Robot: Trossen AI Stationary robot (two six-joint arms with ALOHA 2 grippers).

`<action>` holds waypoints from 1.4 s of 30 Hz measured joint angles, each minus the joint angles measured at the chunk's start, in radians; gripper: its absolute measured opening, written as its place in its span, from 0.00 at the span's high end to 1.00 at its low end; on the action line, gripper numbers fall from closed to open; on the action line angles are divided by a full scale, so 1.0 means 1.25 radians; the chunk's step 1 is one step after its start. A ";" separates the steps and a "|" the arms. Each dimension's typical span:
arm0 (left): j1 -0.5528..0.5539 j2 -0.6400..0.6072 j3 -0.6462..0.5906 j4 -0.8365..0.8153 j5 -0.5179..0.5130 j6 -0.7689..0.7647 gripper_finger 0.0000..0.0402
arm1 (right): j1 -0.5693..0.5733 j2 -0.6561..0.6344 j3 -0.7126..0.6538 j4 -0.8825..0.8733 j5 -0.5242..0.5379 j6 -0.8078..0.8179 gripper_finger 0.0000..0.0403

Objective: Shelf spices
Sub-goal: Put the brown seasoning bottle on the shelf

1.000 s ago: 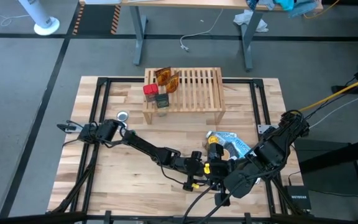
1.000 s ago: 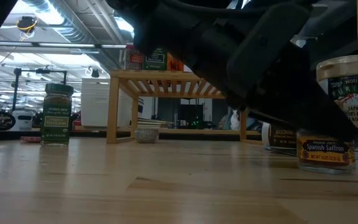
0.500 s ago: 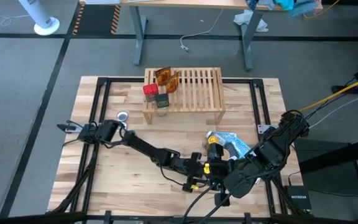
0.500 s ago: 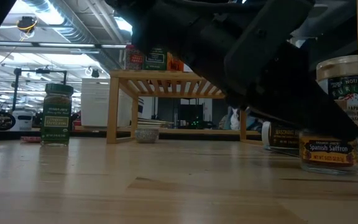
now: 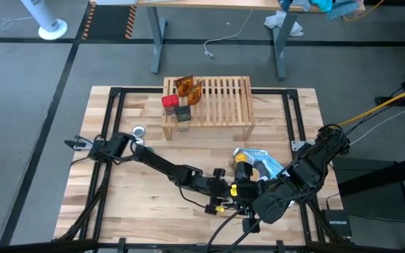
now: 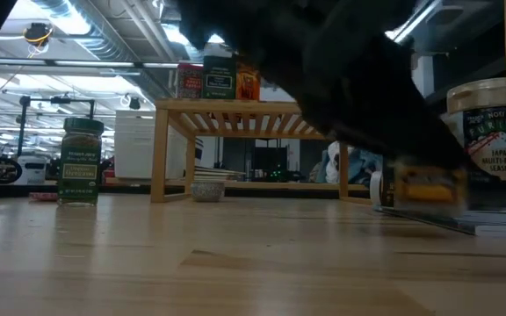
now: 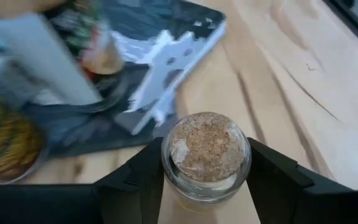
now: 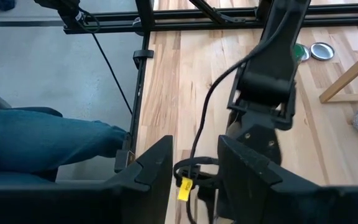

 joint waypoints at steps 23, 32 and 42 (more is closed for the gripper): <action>0.117 -0.347 0.000 -0.379 -0.188 0.056 0.57 | 0.000 0.000 0.000 0.000 -0.007 0.000 0.67; 0.209 -0.418 0.000 -0.377 -0.187 0.103 0.57 | 0.000 0.000 0.000 -0.001 -0.007 0.000 0.67; 0.321 -0.449 0.000 -0.365 -0.128 0.076 0.57 | 0.000 0.000 0.000 0.000 -0.007 0.000 0.67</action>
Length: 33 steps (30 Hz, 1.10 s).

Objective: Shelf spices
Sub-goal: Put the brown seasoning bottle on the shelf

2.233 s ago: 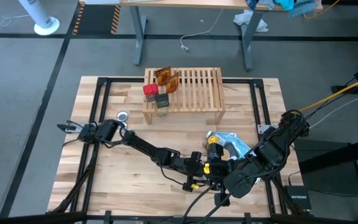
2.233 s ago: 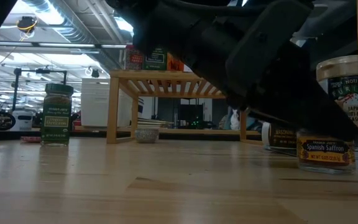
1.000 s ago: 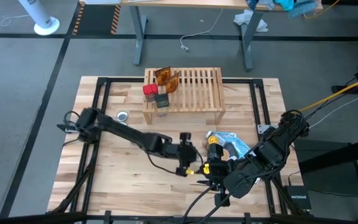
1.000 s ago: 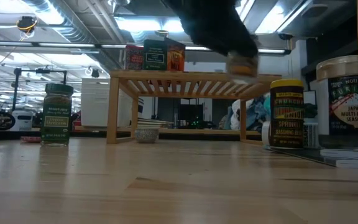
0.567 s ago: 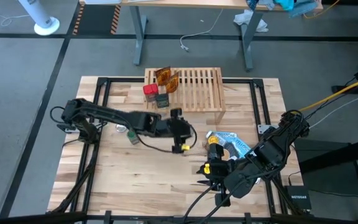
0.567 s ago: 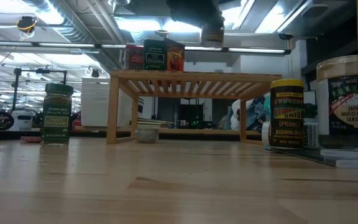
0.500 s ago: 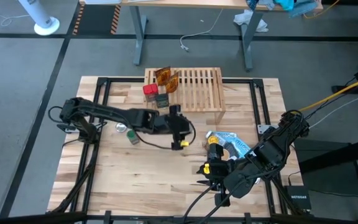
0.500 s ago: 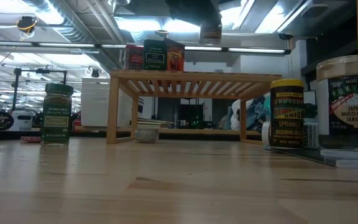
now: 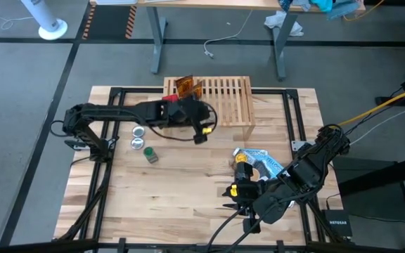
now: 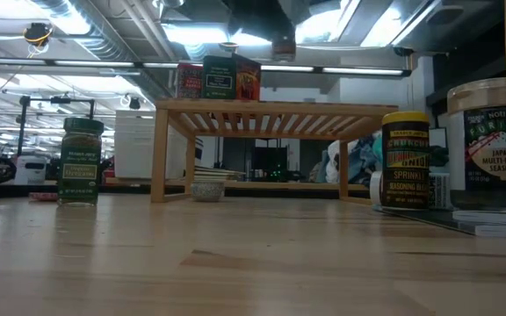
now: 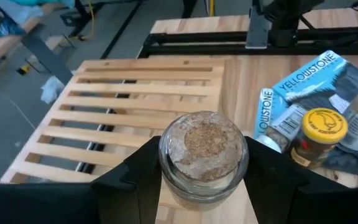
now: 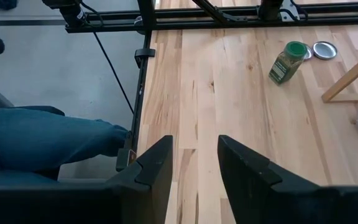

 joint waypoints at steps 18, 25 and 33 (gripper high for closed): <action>0.149 0.010 0.000 -0.043 0.126 -0.030 0.57 | 0.000 0.000 0.000 0.000 0.000 0.000 0.67; 0.150 0.040 0.000 -0.049 0.137 -0.029 0.57 | 0.000 0.000 0.000 0.000 0.000 0.000 0.67; 0.150 0.051 0.000 -0.062 0.139 -0.049 0.57 | 0.000 0.000 0.000 0.000 0.000 0.000 0.67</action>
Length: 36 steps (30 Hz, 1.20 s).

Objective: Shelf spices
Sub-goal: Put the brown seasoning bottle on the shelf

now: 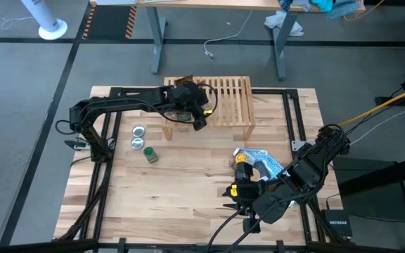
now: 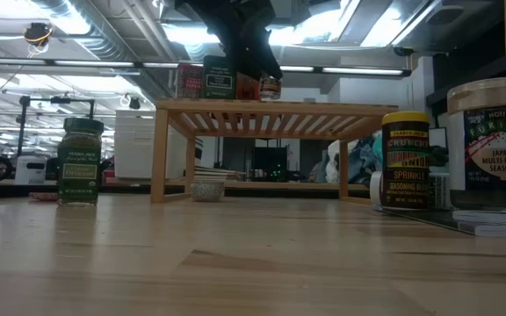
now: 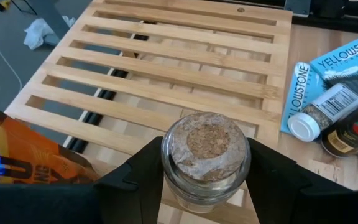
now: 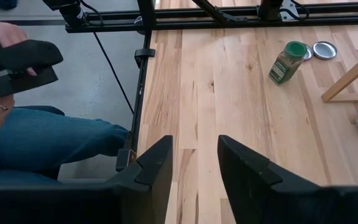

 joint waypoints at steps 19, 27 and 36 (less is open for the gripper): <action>0.000 0.000 0.000 -0.004 0.000 0.007 0.54 | 0.000 0.000 0.000 0.000 0.000 0.000 0.67; 0.000 0.000 0.000 -0.004 0.000 0.007 0.52 | 0.000 0.000 0.000 0.000 0.000 0.000 0.67; 0.000 0.001 0.000 -0.004 0.000 0.007 0.50 | 0.000 0.000 0.000 0.000 0.000 0.000 0.67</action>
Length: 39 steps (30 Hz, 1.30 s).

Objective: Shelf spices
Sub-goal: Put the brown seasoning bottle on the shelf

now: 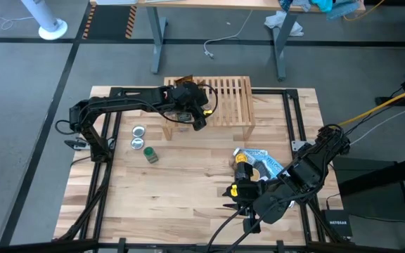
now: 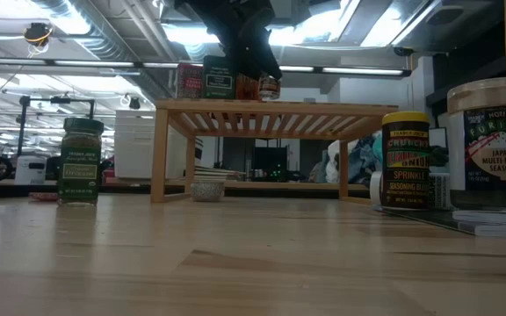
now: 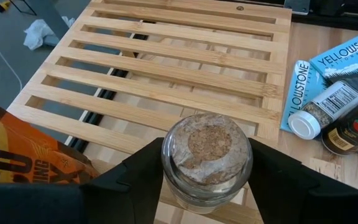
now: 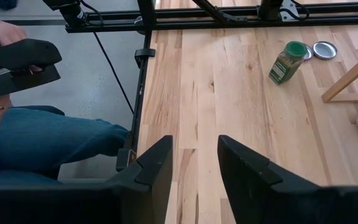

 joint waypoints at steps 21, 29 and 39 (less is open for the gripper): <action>0.000 0.000 0.000 -0.001 0.006 0.000 0.49 | 0.000 0.000 0.000 0.000 0.000 0.000 0.67; 0.000 0.000 0.000 -0.001 0.010 0.000 0.49 | 0.000 0.000 0.000 0.000 0.000 0.000 0.67; 0.000 0.000 0.000 0.000 0.018 0.000 0.49 | 0.000 0.000 0.000 0.000 0.000 0.000 0.67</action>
